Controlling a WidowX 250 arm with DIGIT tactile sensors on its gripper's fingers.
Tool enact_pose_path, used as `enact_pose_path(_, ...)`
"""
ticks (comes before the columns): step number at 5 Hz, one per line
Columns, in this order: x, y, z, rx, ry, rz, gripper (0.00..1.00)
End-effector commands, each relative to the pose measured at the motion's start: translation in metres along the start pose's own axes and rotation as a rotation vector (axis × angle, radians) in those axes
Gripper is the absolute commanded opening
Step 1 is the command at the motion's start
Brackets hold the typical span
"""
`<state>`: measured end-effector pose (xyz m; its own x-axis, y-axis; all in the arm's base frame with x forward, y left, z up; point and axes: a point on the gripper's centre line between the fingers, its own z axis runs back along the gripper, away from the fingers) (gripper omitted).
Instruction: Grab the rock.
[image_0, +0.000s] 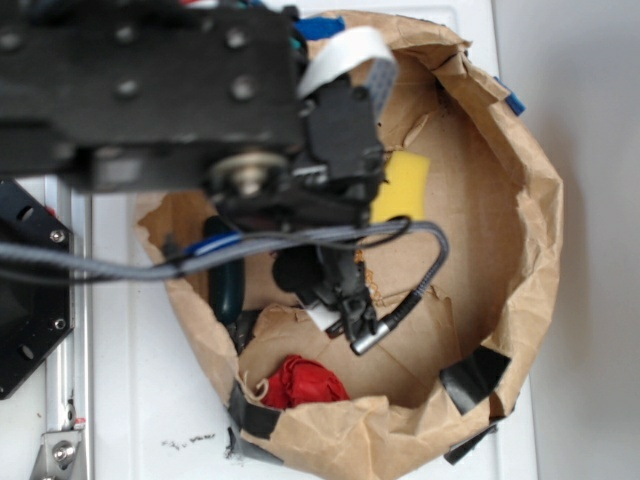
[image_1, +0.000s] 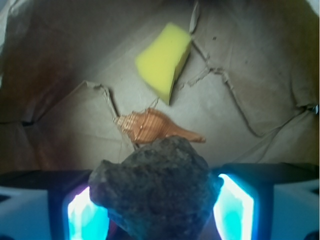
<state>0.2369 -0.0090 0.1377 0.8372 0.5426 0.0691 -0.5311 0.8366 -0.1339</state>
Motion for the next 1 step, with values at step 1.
enact_pose_path(1, 0.01, 0.0084, 0.0121, -0.019, -0.066, 0.022, 0.0)
